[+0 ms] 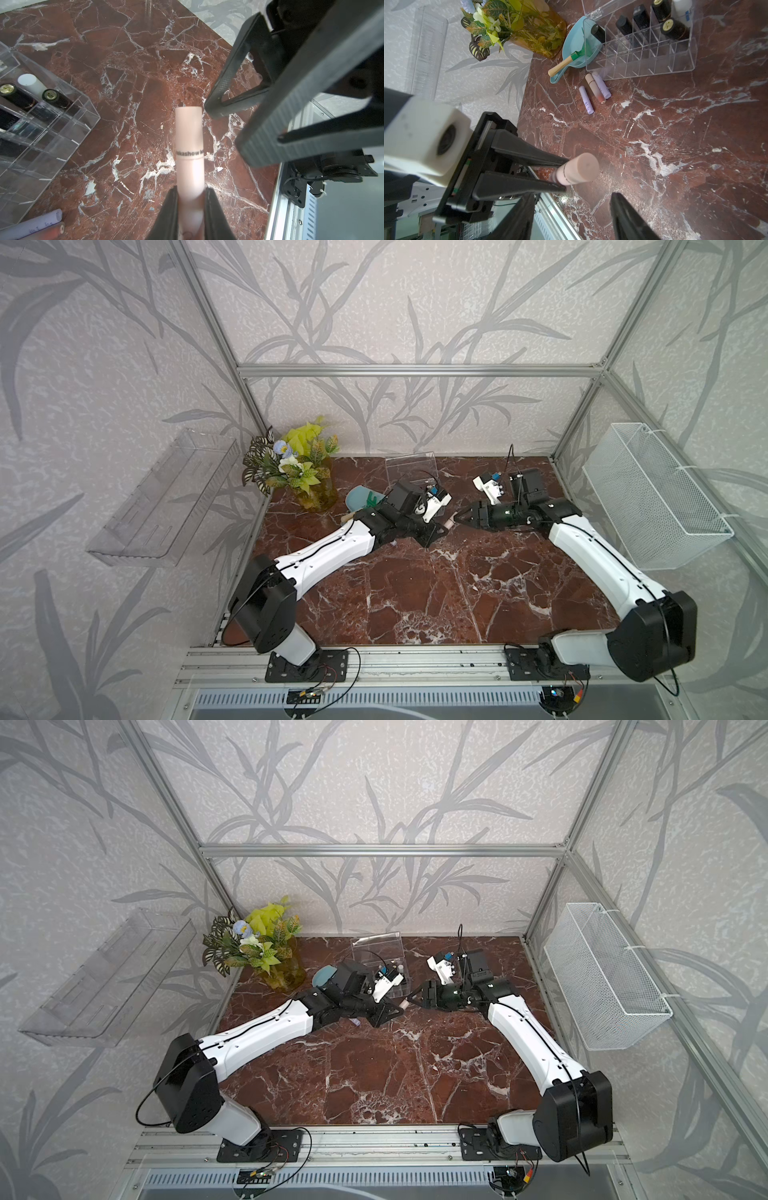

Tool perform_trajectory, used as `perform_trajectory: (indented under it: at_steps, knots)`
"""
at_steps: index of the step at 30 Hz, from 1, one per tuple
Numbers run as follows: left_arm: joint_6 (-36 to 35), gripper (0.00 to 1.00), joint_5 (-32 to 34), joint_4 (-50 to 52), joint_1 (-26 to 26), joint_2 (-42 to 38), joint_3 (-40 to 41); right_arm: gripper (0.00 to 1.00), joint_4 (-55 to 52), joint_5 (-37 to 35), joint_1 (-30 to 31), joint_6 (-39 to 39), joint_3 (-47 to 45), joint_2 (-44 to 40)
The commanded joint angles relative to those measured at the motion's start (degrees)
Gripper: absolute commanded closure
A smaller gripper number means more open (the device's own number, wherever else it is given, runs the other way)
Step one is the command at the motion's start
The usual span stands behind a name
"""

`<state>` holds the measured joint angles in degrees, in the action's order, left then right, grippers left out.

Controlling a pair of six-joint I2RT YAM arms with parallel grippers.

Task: Arrange the lipsticks in the organizer
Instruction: Pick up the lipstick at the center of the board.

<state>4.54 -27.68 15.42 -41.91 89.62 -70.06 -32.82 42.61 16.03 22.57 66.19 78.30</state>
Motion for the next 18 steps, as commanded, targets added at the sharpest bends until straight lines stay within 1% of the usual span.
perform_trajectory:
  at_steps: [1,9,14,18]
  knots:
    - [-0.8,0.82,-1.1,0.6,-0.4,-2.2,-2.0,0.39,1.5,1.5,-0.2,0.0,2.8,1.0]
    - [-0.7,0.82,-1.4,0.5,-0.6,-2.7,-2.4,0.44,3.5,3.7,-0.2,1.5,4.3,3.2]
    - [-0.7,0.82,-1.3,0.6,-0.5,-2.9,-2.7,0.55,3.9,4.5,-0.2,1.9,4.5,3.7]
    - [-0.7,0.82,-1.0,0.6,-0.6,-3.1,-2.7,0.60,3.8,5.2,-0.2,1.8,3.9,3.4]
